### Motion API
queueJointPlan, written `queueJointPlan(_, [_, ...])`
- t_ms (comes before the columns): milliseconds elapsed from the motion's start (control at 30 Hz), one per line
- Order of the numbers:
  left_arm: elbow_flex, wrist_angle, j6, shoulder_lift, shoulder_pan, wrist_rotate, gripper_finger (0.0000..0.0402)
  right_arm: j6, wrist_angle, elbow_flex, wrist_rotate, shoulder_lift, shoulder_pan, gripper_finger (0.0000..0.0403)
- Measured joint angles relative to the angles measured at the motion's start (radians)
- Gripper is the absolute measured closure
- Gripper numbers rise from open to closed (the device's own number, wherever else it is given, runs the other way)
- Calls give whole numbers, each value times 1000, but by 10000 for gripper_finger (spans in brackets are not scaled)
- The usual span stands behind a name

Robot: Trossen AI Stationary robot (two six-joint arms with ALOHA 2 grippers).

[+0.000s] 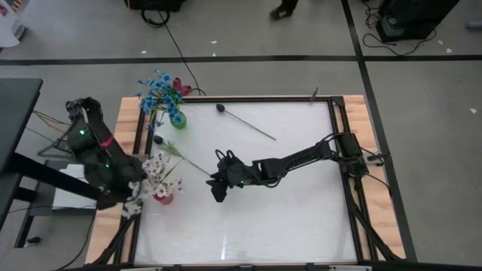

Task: Sort flowers into vase by color
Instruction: Put the right black tulip into the red vase

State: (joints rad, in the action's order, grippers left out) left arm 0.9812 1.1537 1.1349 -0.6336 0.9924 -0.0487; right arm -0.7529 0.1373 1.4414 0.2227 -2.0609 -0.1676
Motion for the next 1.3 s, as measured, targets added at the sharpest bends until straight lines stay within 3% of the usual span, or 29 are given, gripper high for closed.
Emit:
queueJointPlan(233, [222,33,-4,0,0,-21,264,5,5,0,-37,0,18,225])
queueJointPlan(400, [386,122,-3,1,0,47,216,-3,0,0,43,6,24,226])
queueJointPlan(600, [532,181,-197,2,-1,350,220,-30,-99,0,116,14,83,226])
queueJointPlan(800, [588,172,-374,1,-1,797,235,-18,-230,0,58,14,187,226])
queueJointPlan(900, [591,151,-463,1,-1,969,239,23,-303,0,3,14,255,226])
queueJointPlan(1133, [591,42,-540,0,-1,1238,242,201,-466,6,-48,14,445,226])
queueJointPlan(1300, [591,-39,-536,-8,-1,1335,242,326,-562,57,-86,3,575,226])
